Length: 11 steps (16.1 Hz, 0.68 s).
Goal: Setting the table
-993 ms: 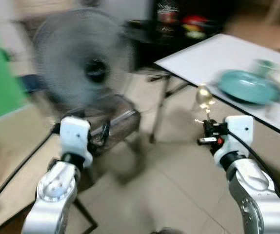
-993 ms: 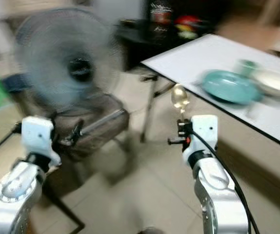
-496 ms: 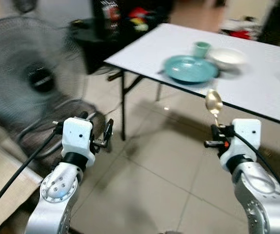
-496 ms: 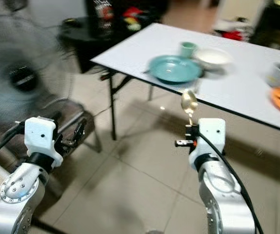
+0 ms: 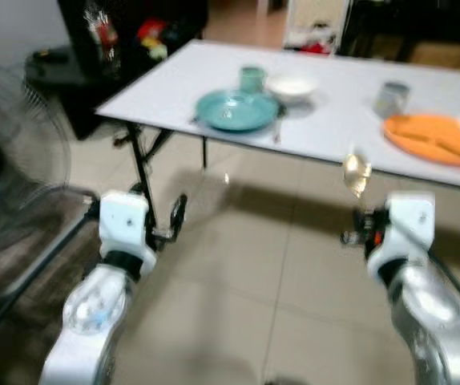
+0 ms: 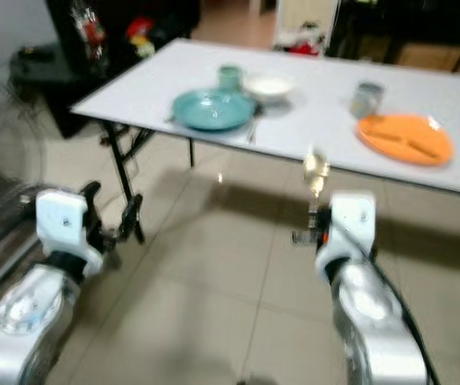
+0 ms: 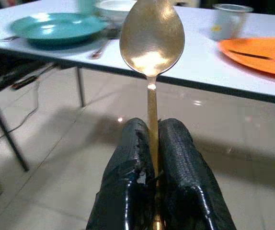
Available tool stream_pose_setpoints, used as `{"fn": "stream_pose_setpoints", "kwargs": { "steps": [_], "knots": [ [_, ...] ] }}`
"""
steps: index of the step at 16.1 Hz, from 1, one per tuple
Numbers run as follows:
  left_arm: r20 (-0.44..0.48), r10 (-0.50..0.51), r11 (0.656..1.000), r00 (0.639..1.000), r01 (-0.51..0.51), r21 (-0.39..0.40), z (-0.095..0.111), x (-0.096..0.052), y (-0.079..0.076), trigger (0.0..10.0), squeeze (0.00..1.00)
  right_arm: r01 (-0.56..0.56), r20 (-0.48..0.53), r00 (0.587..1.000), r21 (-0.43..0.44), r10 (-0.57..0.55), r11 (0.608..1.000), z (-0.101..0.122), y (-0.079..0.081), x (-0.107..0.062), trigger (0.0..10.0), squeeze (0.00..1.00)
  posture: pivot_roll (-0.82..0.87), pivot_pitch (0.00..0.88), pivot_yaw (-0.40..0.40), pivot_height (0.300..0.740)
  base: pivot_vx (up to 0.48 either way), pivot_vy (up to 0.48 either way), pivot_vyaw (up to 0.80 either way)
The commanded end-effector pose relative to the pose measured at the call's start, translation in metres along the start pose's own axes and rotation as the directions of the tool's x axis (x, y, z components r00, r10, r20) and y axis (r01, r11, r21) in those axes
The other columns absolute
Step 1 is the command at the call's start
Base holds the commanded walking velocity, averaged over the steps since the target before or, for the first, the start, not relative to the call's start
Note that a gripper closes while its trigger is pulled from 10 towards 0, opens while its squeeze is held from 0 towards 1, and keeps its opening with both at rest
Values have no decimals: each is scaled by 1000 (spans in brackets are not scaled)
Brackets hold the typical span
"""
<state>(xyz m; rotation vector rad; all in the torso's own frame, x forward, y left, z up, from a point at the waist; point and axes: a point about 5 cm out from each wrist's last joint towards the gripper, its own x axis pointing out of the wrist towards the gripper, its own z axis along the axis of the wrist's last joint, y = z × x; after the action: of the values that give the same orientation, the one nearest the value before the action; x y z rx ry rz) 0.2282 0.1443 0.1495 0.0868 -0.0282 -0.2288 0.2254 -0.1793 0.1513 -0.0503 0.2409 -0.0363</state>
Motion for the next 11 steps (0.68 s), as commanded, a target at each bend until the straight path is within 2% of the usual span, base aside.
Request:
{"fn": "stream_pose_setpoints", "kwargs": {
  "steps": [1,8,11],
  "knots": [
    [5,-6,1000,1000,6,11,2,2,2,10000,0,13,23,1000,5,-13,1000,5,0,-1,10000,0,-23,0,31,740,319,0,-575],
    [-3,-45,999,999,45,0,1,3,-1,10000,0,34,35,999,-4,-34,999,8,-4,-3,10000,0,-37,0,46,740,330,0,0],
    [-2,-53,999,999,53,-4,1,4,-3,10000,0,39,32,999,-5,-38,999,8,-5,-1,10000,0,-30,0,41,740,366,0,-800]
  ]
}}
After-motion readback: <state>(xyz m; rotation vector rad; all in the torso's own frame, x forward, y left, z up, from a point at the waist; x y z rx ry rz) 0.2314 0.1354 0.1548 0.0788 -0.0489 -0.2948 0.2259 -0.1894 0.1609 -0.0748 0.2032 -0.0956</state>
